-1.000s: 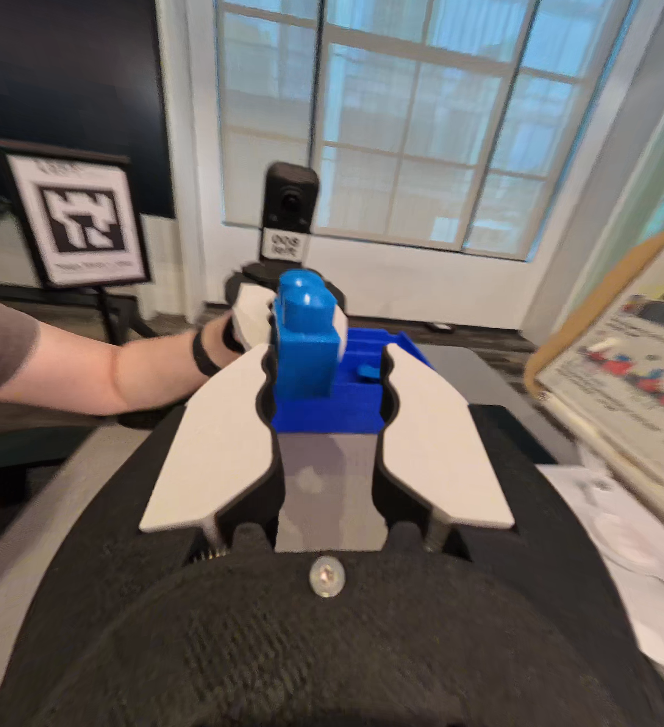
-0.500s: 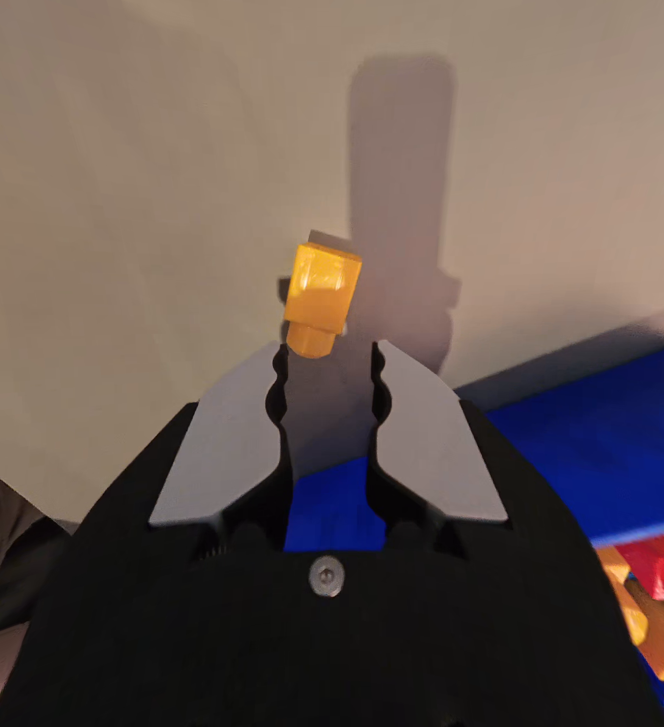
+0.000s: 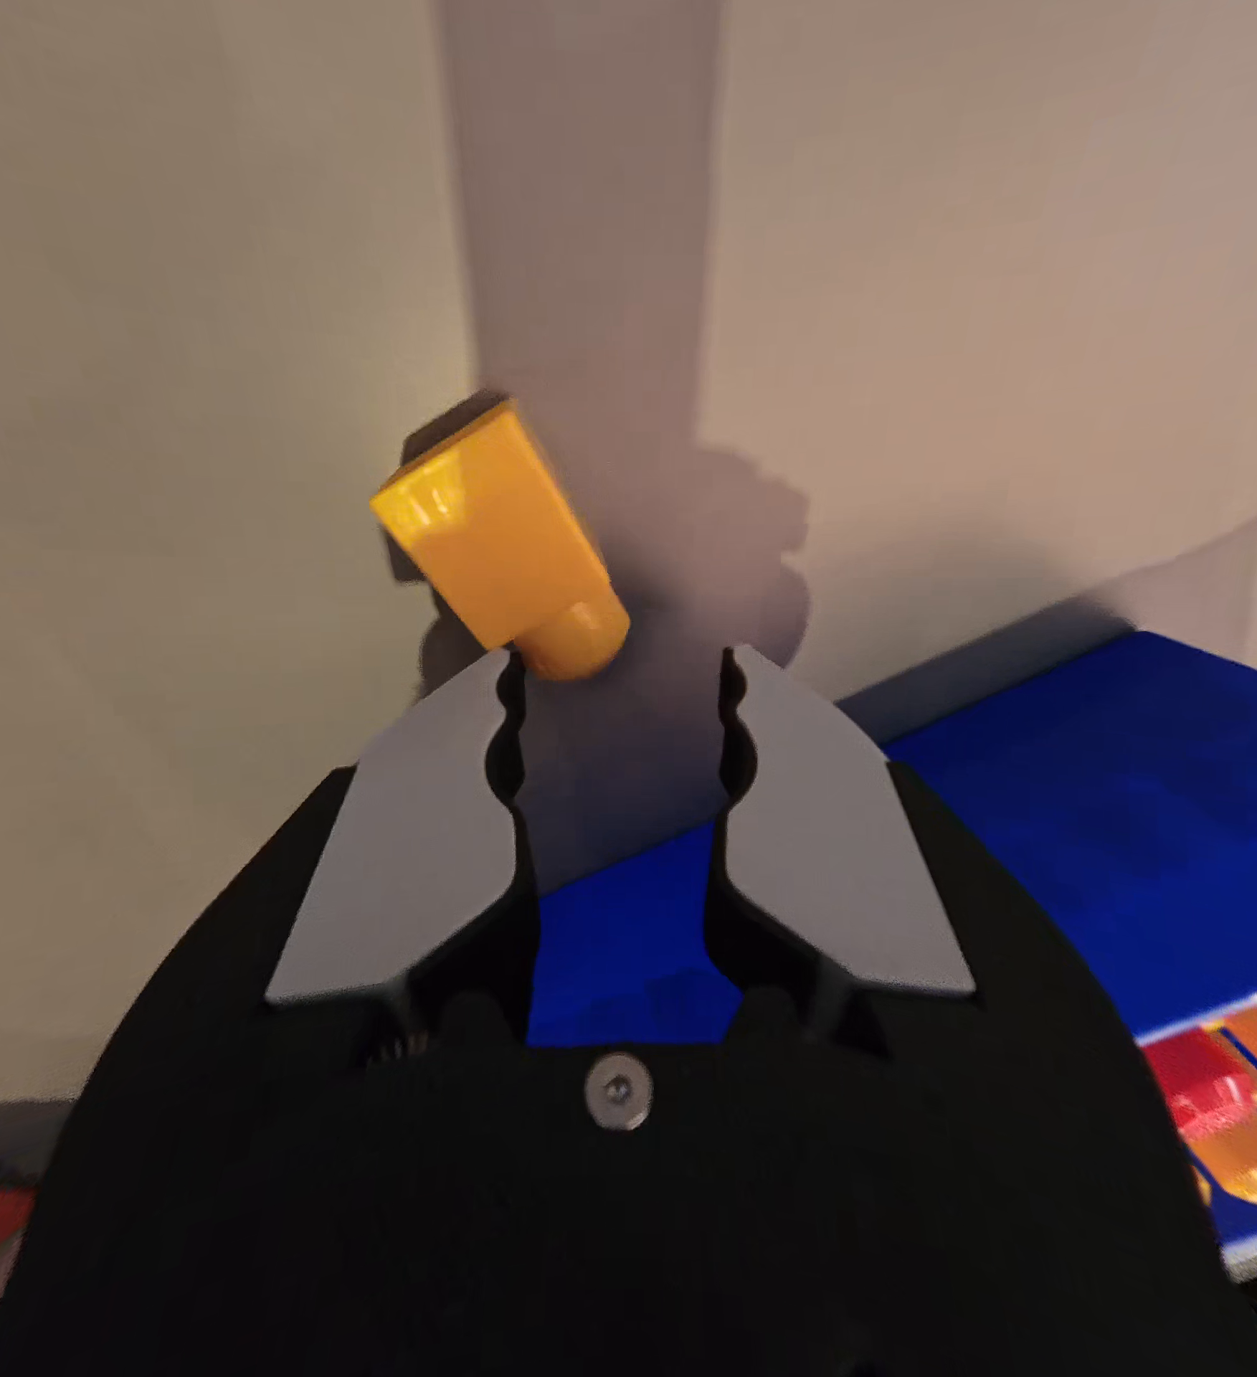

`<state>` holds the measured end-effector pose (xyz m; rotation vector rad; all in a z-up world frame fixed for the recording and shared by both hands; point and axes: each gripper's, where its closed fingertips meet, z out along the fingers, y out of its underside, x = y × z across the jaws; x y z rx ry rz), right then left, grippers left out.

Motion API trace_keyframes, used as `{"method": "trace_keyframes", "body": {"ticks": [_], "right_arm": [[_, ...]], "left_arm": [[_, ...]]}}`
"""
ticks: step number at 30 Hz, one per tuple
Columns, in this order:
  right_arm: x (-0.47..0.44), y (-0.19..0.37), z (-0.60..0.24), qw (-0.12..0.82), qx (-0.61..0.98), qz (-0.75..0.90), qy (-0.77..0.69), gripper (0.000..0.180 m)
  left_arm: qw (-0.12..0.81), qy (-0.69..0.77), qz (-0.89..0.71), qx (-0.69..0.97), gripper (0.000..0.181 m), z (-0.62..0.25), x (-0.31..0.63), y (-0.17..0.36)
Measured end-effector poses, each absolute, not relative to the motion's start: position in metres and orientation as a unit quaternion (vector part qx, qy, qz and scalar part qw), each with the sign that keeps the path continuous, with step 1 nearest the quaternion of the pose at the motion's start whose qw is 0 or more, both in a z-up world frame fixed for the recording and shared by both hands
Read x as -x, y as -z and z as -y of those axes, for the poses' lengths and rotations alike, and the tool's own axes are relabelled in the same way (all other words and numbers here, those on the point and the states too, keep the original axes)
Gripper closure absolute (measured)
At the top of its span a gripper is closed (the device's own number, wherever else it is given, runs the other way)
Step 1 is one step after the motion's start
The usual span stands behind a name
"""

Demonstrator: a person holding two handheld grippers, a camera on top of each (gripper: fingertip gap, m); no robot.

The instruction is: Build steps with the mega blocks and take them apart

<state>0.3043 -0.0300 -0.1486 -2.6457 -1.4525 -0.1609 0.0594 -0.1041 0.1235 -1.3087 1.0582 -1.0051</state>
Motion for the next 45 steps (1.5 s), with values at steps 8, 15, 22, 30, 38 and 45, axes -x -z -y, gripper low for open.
{"method": "trace_keyframes", "body": {"ticks": [8, 15, 22, 30, 38, 45], "right_arm": [[-0.299, 0.139, -0.007, 0.146, 0.872, 0.452, 0.117, 0.130], [-0.277, 0.132, -0.011, 0.189, 0.881, 0.423, 0.090, 0.133], [-0.261, 0.136, 0.005, 0.165, 0.882, 0.438, 0.057, 0.133], [-0.195, 0.142, 0.030, 0.177, 0.850, 0.489, -0.087, 0.134], [-0.205, 0.145, 0.028, 0.167, 0.850, 0.493, -0.076, 0.134], [-0.210, 0.163, 0.032, 0.131, 0.855, 0.498, -0.059, 0.140]], "left_arm": [[0.543, 0.426, -0.457, 0.561, 0.144, 0.104, -0.067, -0.115], [0.528, 0.423, -0.465, 0.570, 0.144, 0.104, -0.074, -0.107], [0.522, 0.423, -0.471, 0.572, 0.144, 0.106, -0.079, -0.103], [0.521, 0.419, -0.468, 0.577, 0.145, 0.103, -0.078, -0.101], [0.527, 0.422, -0.465, 0.573, 0.145, 0.104, -0.072, -0.107], [0.524, 0.417, -0.468, 0.577, 0.144, 0.103, -0.072, -0.104]]}}
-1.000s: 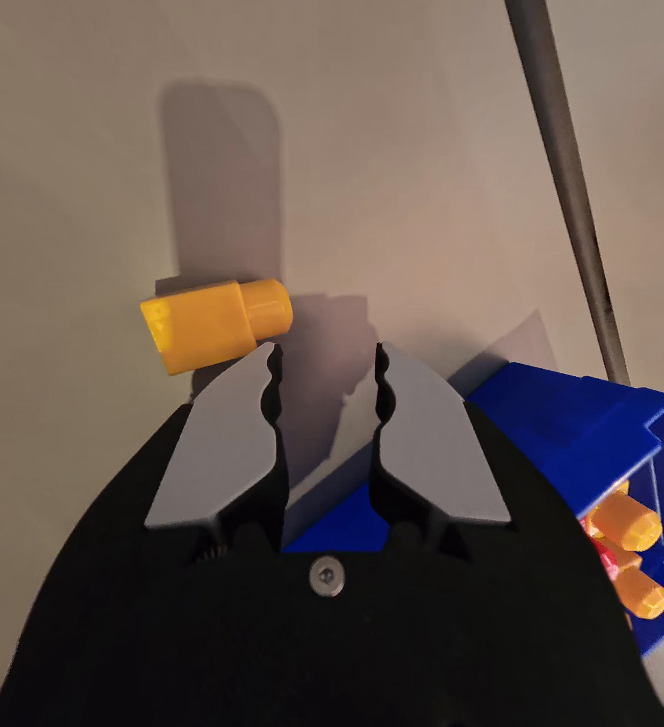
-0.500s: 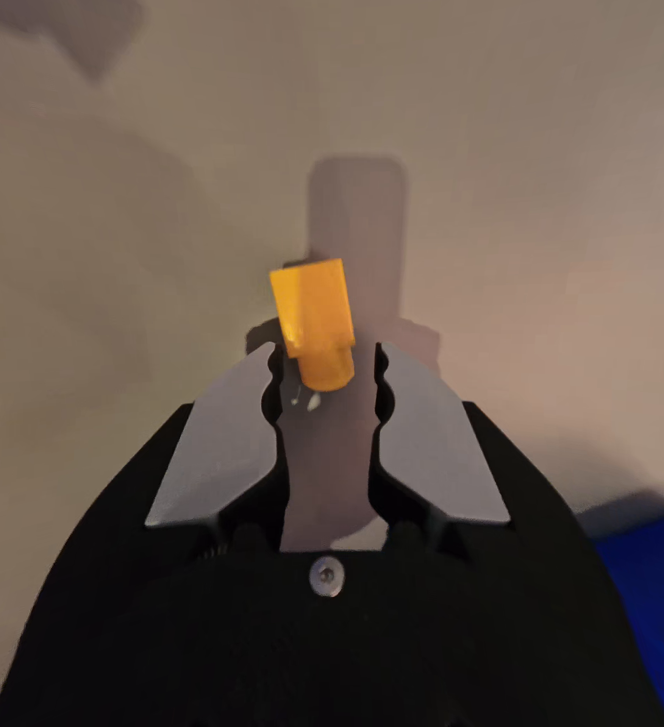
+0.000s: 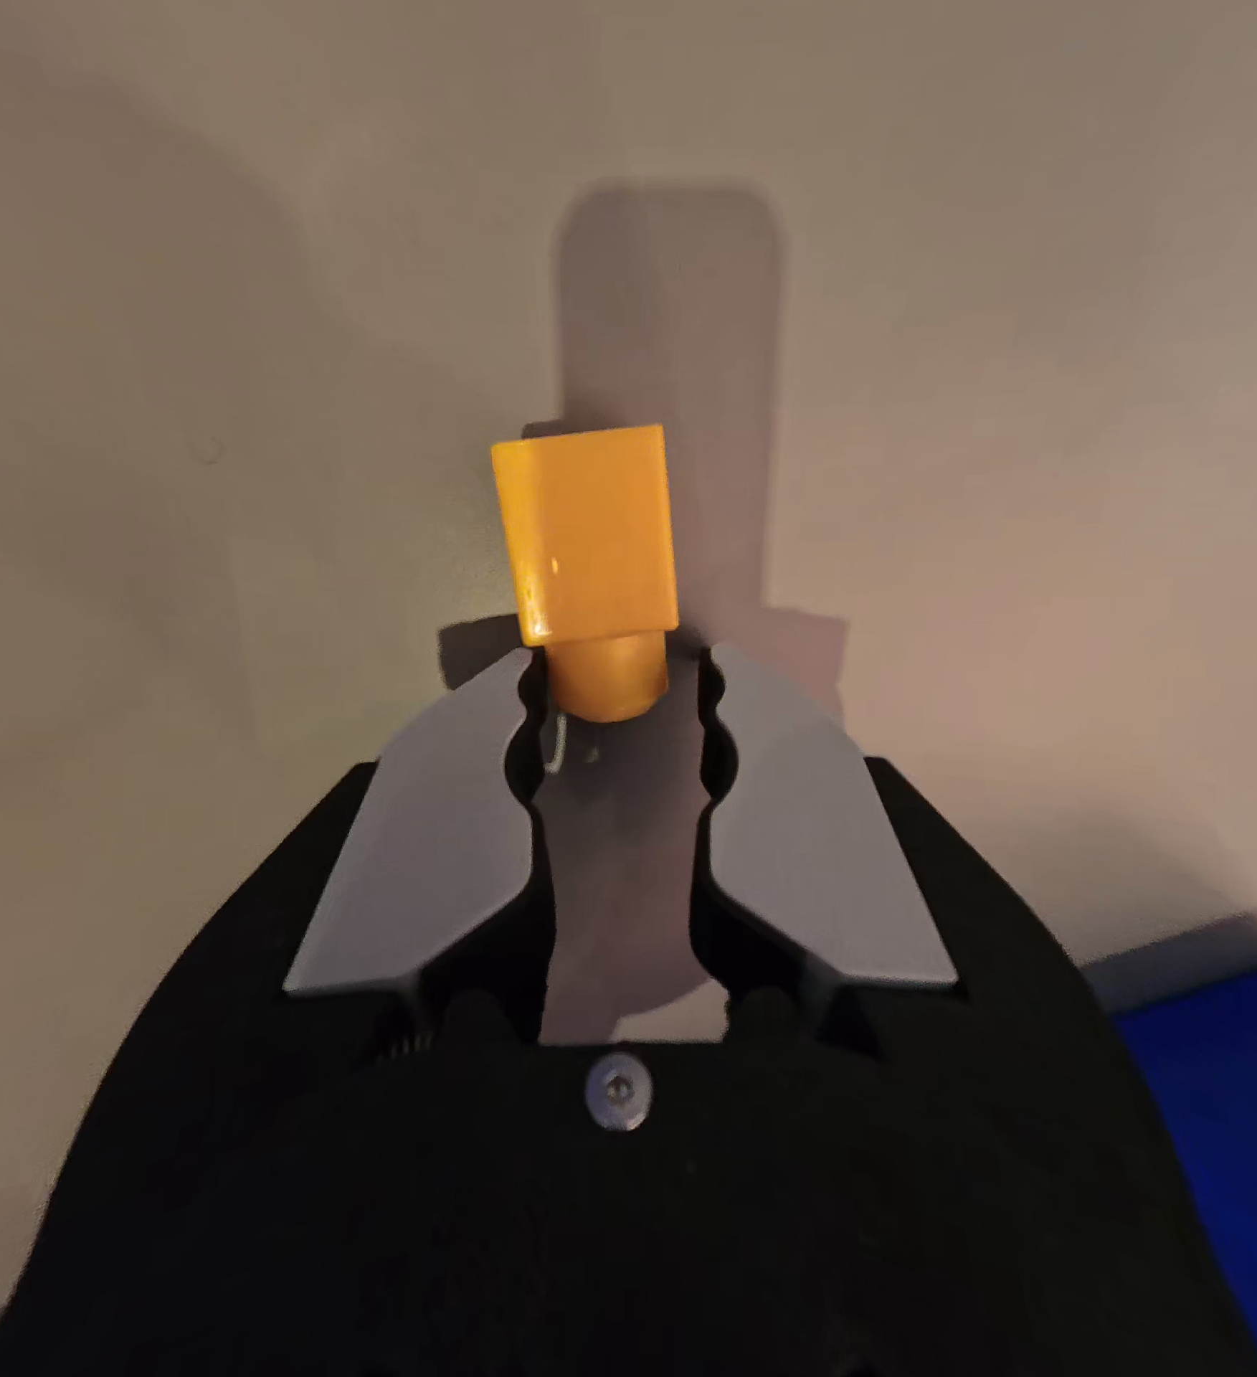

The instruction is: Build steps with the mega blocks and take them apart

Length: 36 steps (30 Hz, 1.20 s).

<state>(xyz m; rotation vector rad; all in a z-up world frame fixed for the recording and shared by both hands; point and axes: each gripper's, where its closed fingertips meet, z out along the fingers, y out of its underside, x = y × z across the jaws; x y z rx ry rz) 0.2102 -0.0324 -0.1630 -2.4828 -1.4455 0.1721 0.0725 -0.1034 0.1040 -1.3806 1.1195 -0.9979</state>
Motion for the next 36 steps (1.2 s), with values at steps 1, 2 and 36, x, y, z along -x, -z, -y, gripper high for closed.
{"method": "trace_keyframes", "body": {"ticks": [1, 2, 36], "right_arm": [[-0.210, 0.164, 0.032, 0.130, 0.857, 0.495, -0.064, 0.142], [-0.210, 0.164, 0.032, 0.130, 0.858, 0.493, -0.068, 0.146], [-0.287, 0.123, 0.065, 0.023, 0.732, 0.640, 0.232, 0.147]], "left_arm": [[0.525, 0.417, -0.467, 0.576, 0.144, 0.104, -0.072, -0.105], [0.527, 0.417, -0.466, 0.575, 0.144, 0.104, -0.071, -0.106], [0.502, 0.422, -0.470, 0.592, 0.144, 0.100, -0.076, -0.093]]}}
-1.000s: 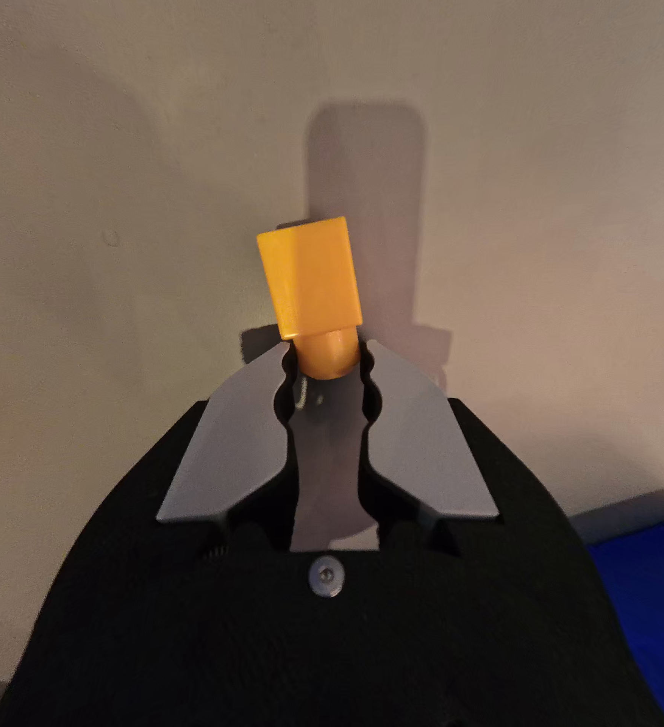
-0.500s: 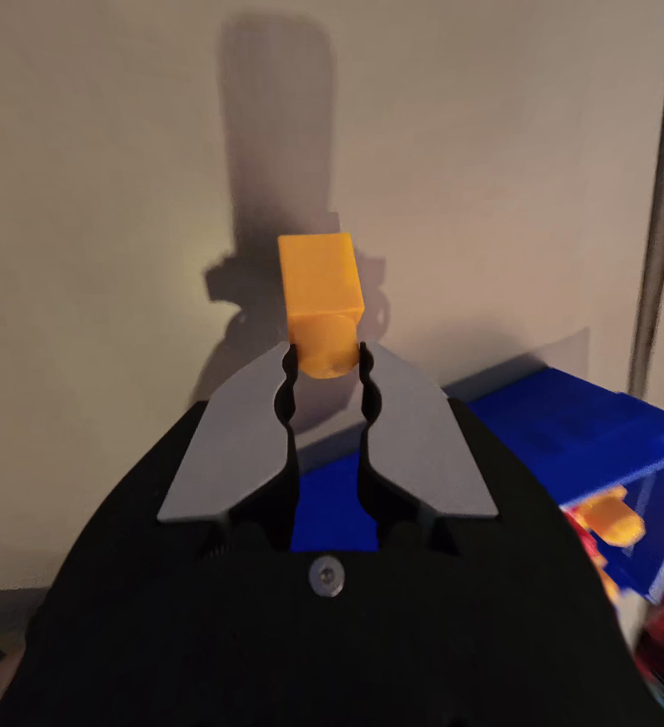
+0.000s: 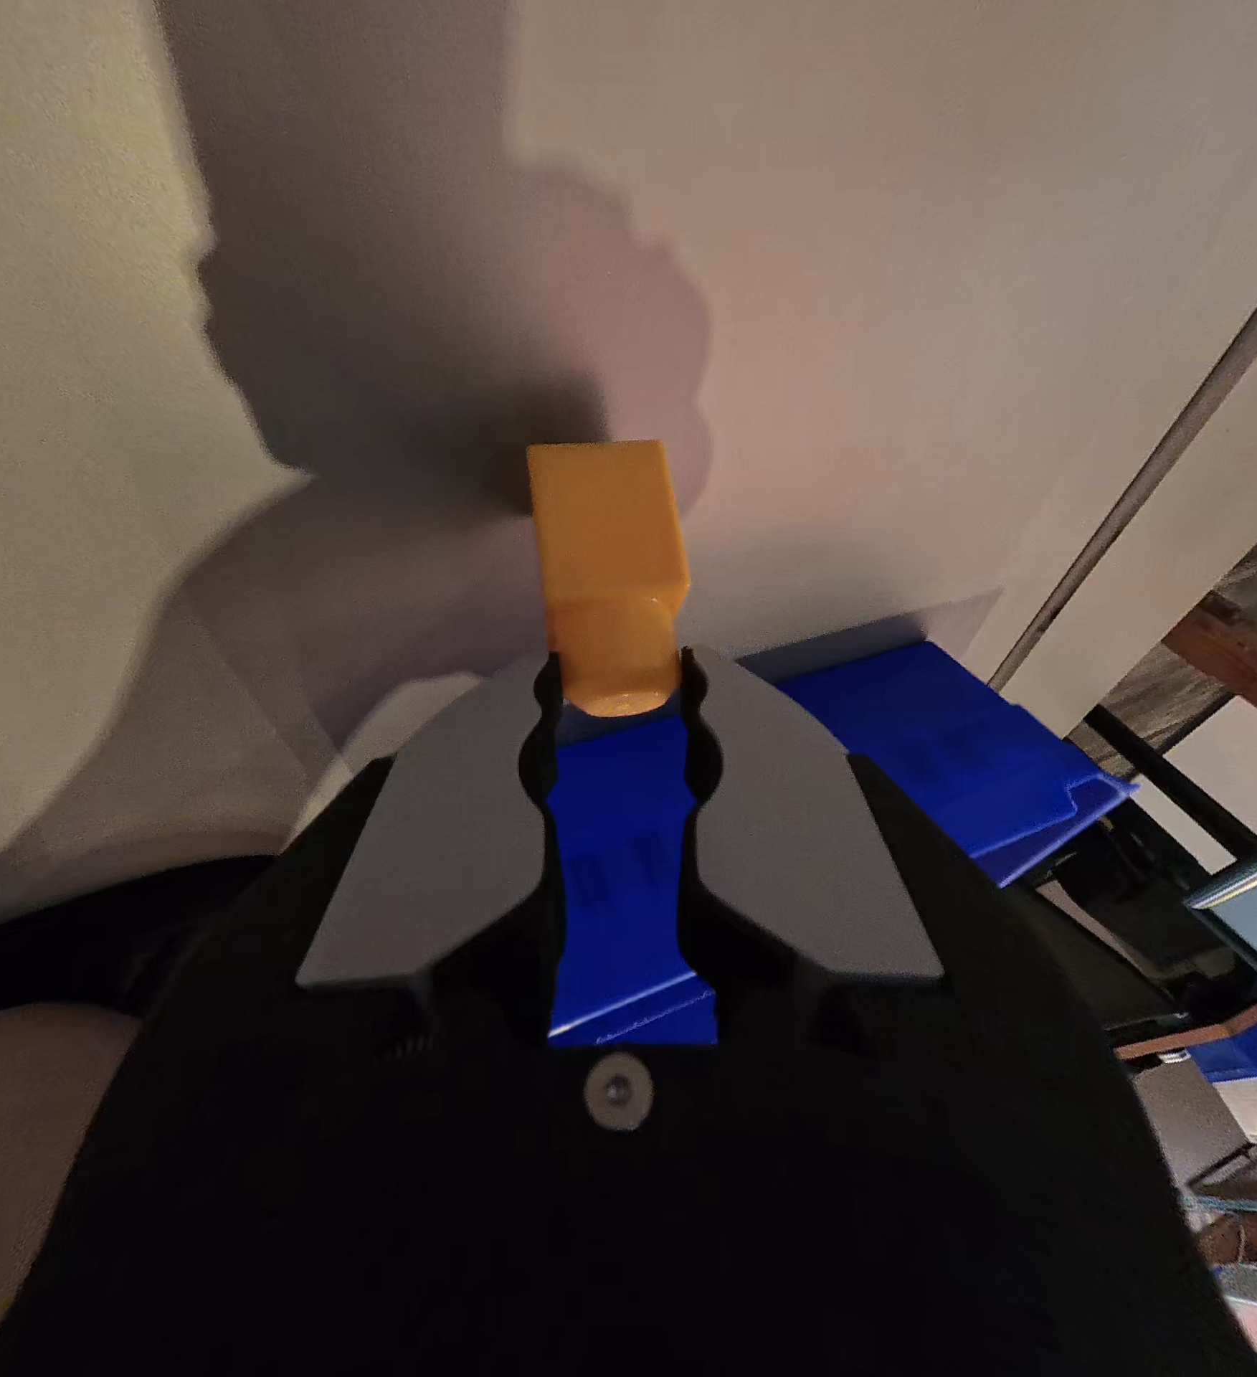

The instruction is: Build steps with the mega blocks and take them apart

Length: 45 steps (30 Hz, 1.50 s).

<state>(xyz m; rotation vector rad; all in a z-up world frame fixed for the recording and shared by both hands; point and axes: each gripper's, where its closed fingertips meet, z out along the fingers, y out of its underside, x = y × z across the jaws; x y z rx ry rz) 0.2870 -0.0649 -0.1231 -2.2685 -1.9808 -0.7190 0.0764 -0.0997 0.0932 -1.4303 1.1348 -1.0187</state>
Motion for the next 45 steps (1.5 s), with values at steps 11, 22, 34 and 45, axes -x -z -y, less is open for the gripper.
{"method": "trace_keyframes", "body": {"ticks": [11, 22, 34, 45], "right_arm": [[-0.247, 0.113, 0.048, 0.121, 0.699, 0.663, 0.239, 0.143], [-0.222, 0.099, 0.052, 0.191, 0.776, 0.599, -0.051, 0.131], [-0.240, 0.142, 0.047, 0.098, 0.825, 0.555, -0.043, 0.135], [-0.237, 0.145, 0.038, 0.116, 0.830, 0.544, -0.032, 0.136]], "left_arm": [[0.487, 0.423, -0.474, 0.600, 0.145, 0.099, -0.082, -0.085], [0.489, 0.430, -0.468, 0.598, 0.145, 0.099, -0.078, -0.089], [0.485, 0.429, -0.470, 0.600, 0.144, 0.100, -0.079, -0.088], [0.484, 0.428, -0.472, 0.601, 0.144, 0.100, -0.079, -0.087]]}}
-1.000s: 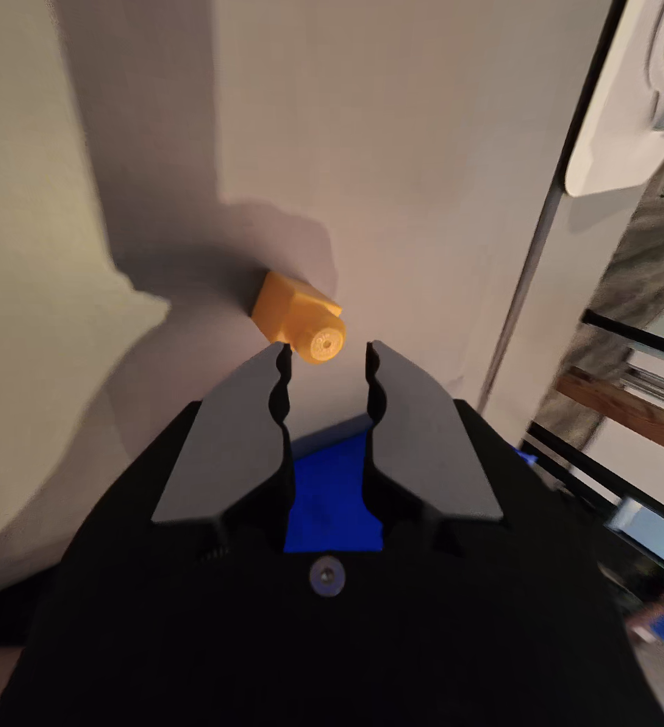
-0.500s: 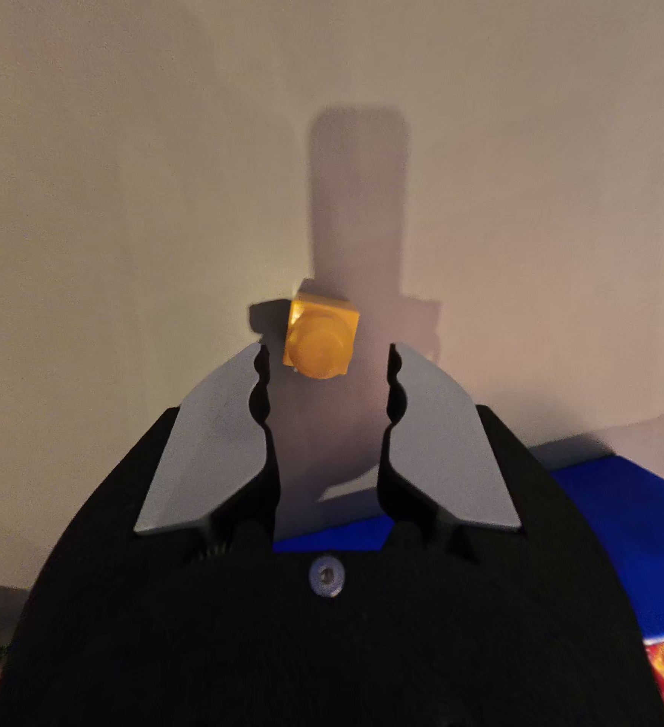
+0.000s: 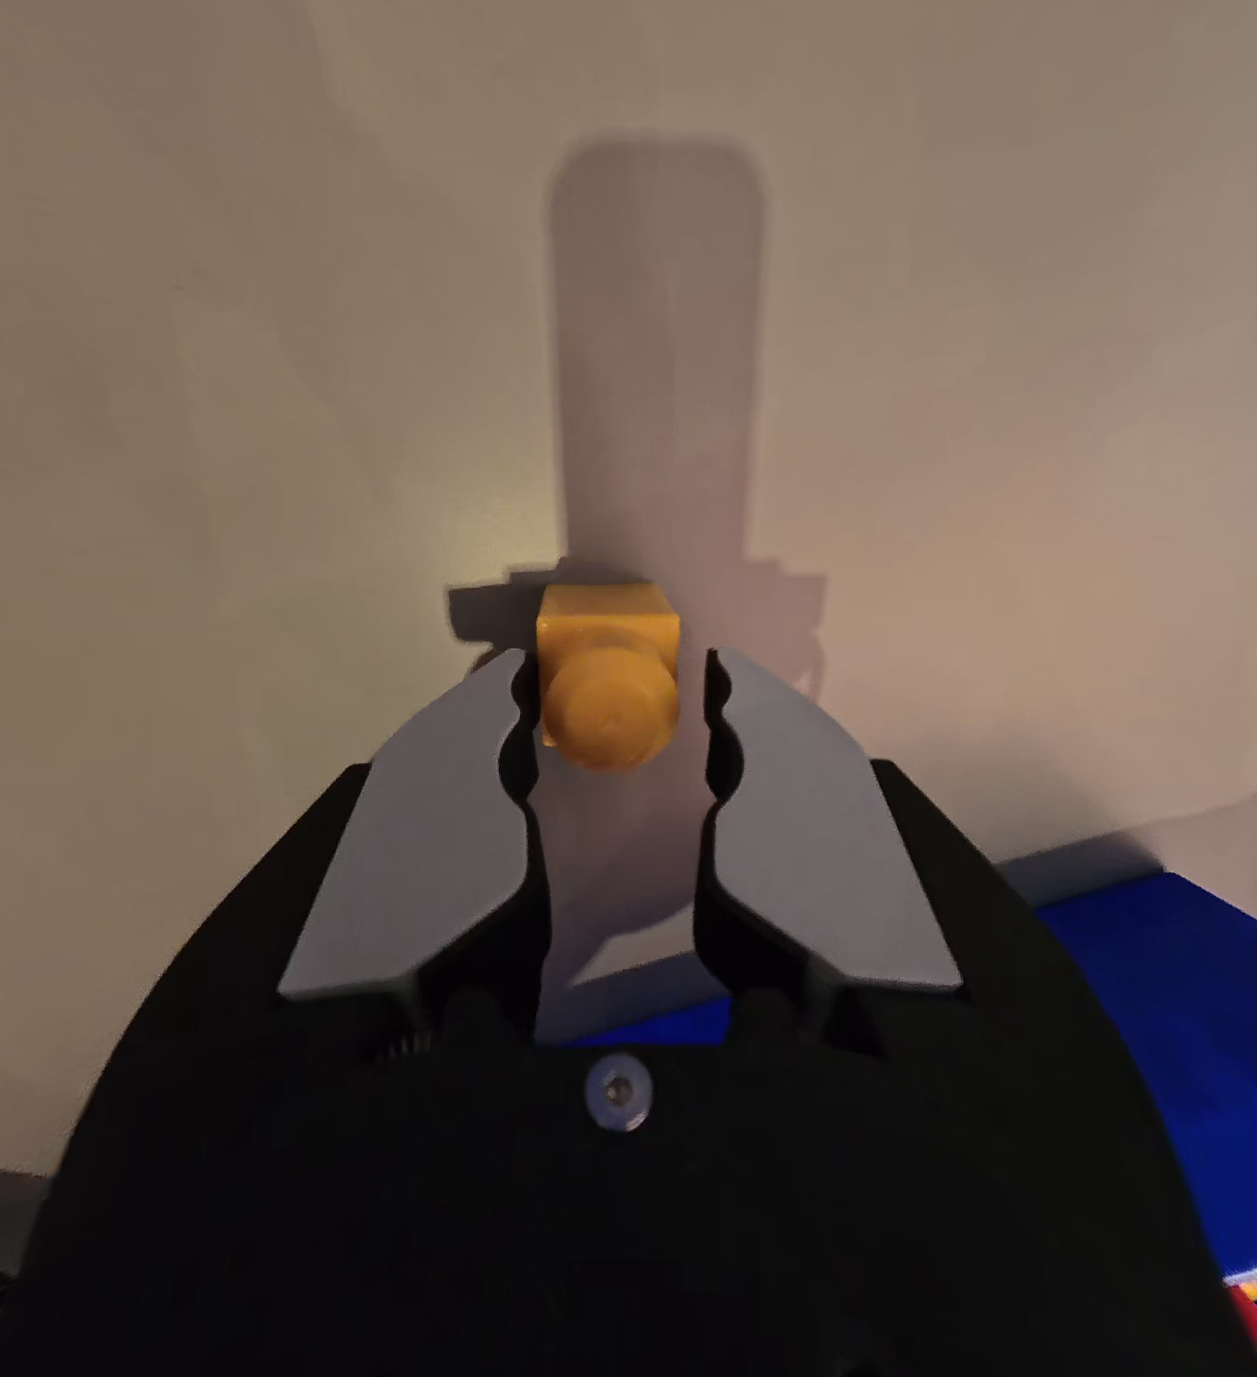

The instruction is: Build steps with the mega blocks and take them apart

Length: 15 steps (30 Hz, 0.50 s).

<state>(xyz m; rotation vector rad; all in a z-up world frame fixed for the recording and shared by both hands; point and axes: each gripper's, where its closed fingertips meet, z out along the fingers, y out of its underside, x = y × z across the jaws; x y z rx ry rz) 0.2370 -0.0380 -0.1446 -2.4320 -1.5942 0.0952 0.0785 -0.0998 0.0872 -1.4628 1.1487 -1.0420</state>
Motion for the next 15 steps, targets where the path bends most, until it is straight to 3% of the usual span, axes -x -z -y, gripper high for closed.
{"method": "trace_keyframes", "body": {"ticks": [7, 15], "right_arm": [[-0.231, 0.127, 0.036, 0.142, 0.830, 0.535, -0.071, 0.144], [-0.227, 0.021, 0.036, 0.289, 0.798, 0.453, -0.273, 0.144]], "left_arm": [[0.467, 0.423, -0.480, 0.610, 0.145, 0.098, -0.085, -0.075], [0.393, 0.440, -0.495, 0.638, 0.144, 0.102, -0.124, -0.030]]}}
